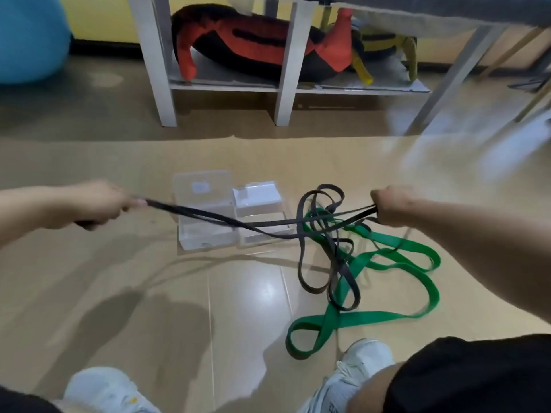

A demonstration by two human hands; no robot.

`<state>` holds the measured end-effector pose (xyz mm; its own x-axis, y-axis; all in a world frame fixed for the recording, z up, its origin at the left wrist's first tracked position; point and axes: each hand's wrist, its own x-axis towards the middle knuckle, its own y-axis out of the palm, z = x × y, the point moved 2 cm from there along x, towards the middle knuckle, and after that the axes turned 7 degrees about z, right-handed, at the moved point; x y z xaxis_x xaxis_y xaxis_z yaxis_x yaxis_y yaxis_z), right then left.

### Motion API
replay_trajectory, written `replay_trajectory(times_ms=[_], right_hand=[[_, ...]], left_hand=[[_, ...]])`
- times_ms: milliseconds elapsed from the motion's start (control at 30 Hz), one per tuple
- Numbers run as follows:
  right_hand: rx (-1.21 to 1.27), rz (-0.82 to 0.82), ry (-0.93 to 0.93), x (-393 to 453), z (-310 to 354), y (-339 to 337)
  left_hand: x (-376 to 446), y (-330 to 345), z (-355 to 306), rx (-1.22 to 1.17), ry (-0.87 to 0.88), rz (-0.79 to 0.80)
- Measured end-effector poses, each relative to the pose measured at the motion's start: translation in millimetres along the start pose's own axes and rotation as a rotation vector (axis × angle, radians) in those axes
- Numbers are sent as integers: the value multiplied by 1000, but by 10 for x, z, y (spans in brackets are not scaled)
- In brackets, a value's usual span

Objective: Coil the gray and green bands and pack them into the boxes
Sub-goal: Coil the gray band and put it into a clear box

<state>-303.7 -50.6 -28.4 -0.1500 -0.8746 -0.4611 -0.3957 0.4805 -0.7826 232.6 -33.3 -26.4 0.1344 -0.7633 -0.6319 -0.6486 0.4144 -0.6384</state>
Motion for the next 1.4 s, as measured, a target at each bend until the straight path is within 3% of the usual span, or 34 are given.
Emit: replay_trajectory(times_ms=[67, 133, 233, 367, 533, 733, 867, 967, 1133, 1233, 1400], right_hand=[[-216, -194, 75, -34, -177, -210], [-402, -257, 113, -66, -237, -416], [-465, -157, 121, -40, -157, -499], [-377, 154, -36, 31, -18, -214], [23, 270, -266, 55, 370, -66], [535, 99, -665, -309, 1309, -401], [913, 290, -923, -676, 1807, -526], [1064, 294, -910, -787, 1909, -573], [1171, 202, -813, -780, 1862, -563], [1354, 243, -754, -745, 1778, -538], [1072, 166, -676, -730, 1714, -459]], left_hand=[[-214, 330, -181, 329, 107, 185], [-340, 560, -343, 443, 208, 249], [-396, 749, -549, 456, 328, 243], [-445, 844, -687, 384, 390, 212], [-489, 872, -700, 245, 419, 185], [-530, 900, -774, 149, 451, 247], [-630, 915, -871, 31, 489, 327], [-655, 915, -856, -173, 450, 334], [-645, 910, -739, -271, 381, 396], [-623, 916, -659, -331, 295, 435], [-596, 978, -647, -654, 173, 514]])
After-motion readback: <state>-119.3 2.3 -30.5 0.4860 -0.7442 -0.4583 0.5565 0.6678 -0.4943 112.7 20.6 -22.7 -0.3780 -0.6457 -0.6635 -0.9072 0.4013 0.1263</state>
